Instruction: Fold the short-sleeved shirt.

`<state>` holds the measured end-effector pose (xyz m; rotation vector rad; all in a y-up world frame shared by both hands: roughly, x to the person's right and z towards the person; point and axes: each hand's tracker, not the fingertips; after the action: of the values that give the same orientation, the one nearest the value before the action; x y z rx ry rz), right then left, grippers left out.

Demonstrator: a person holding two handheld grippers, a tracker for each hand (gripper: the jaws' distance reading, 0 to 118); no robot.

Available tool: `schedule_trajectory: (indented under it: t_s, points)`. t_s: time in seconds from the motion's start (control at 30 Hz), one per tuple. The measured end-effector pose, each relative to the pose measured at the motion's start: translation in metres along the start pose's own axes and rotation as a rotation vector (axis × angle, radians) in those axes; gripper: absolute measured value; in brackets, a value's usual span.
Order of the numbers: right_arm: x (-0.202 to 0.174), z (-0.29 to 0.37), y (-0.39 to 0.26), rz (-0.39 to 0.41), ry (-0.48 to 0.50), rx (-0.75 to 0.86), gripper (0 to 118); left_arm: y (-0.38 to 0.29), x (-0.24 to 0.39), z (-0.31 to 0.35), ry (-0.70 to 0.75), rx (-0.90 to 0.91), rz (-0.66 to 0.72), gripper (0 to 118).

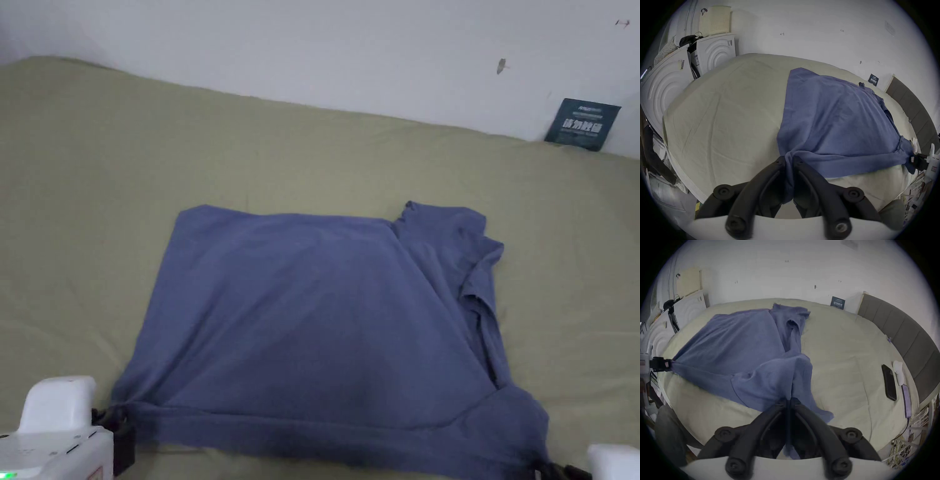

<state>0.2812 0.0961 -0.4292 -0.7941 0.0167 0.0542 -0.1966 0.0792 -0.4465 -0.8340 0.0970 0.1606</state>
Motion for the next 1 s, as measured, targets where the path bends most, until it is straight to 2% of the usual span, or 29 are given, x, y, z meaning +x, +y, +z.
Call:
schedule_trajectory:
  t_s: [0.2, 0.4, 0.57, 0.7, 0.83, 1.0]
  points:
    - [-0.005, 0.029, 0.019, 0.022, 0.001, 0.101, 6, 0.017, -0.001, 0.018, -0.021, 0.046, -0.03, 8]
    - [0.005, 0.016, 0.06, 0.058, -0.006, 0.133, 6, 0.058, -0.004, 0.013, -0.045, 0.067, -0.085, 8]
    - [0.011, -0.016, 0.107, 0.073, 0.02, 0.124, 6, 0.106, 0.002, -0.006, -0.057, 0.067, -0.183, 8]
    - [0.009, -0.052, 0.146, 0.173, 0.01, 0.089, 6, 0.147, 0.008, -0.033, -0.077, 0.033, -0.24, 8]
    - [0.012, -0.089, 0.175, 0.186, 0.031, 0.017, 6, 0.171, 0.015, -0.065, -0.039, -0.021, -0.344, 8]
    - [0.01, -0.13, 0.189, 0.26, 0.009, -0.042, 6, 0.186, 0.022, -0.091, -0.049, -0.078, -0.385, 8]
